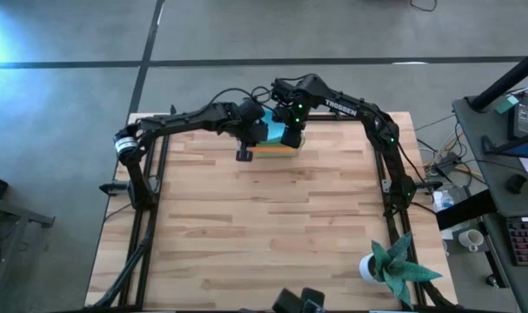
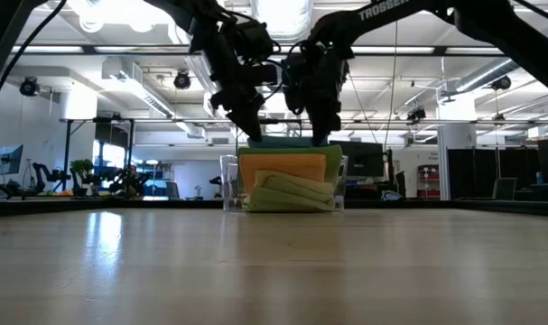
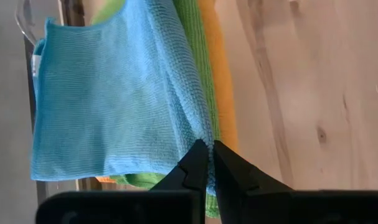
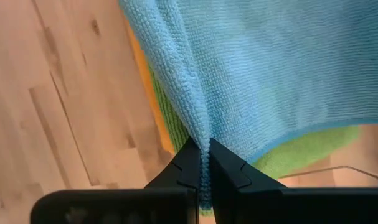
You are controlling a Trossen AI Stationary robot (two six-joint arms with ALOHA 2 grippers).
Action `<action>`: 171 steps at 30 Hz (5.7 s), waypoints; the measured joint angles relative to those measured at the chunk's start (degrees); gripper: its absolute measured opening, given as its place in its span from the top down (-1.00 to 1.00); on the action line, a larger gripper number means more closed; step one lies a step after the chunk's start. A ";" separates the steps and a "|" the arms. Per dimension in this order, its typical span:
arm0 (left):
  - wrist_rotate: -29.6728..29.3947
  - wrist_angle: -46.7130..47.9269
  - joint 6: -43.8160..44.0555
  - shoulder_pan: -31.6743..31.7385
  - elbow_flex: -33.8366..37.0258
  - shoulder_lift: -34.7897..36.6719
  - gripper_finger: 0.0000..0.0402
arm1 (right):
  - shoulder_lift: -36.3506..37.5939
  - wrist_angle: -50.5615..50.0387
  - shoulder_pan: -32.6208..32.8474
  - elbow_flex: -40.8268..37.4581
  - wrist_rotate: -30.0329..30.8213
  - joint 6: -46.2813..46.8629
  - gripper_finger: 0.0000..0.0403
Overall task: Fold microfiber towels
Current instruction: Put the blue microfiber towel into the transparent bin, then return to Home Position
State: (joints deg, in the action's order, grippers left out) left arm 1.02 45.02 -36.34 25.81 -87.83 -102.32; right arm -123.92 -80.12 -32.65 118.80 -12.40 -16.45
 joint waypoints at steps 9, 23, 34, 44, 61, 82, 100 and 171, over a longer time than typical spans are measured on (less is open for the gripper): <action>-0.05 -0.50 0.00 -0.01 0.02 -0.56 0.99 | 0.00 0.18 0.18 -0.21 0.46 -0.09 0.95; -0.64 0.42 -0.02 0.12 0.24 -0.61 0.71 | 0.01 0.12 1.51 -0.34 1.83 -1.24 0.45; -1.58 1.27 -0.02 0.10 -1.53 0.09 0.50 | 3.90 -0.89 1.43 -0.32 0.65 0.00 0.34; -5.90 3.31 1.66 0.06 -1.53 5.82 0.50 | 6.51 2.62 1.58 -0.27 0.29 2.15 0.38; -6.52 4.08 9.64 1.19 5.12 12.68 0.50 | 6.47 21.16 1.76 -8.75 -3.33 7.75 0.47; -6.52 3.45 10.49 1.24 8.07 12.70 0.50 | 6.52 27.34 2.63 -18.94 -3.63 9.01 0.47; -6.52 3.56 10.45 1.24 8.37 12.79 0.50 | 4.80 36.99 4.52 -16.98 -5.97 13.57 0.47; -4.18 1.24 28.72 -0.26 32.32 43.79 0.50 | 24.35 40.72 6.82 -20.79 3.56 18.88 0.47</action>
State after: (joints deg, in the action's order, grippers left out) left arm -3.16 46.25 -7.62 25.55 -55.51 -58.53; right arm -99.57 -39.40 -25.83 98.01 -8.84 2.44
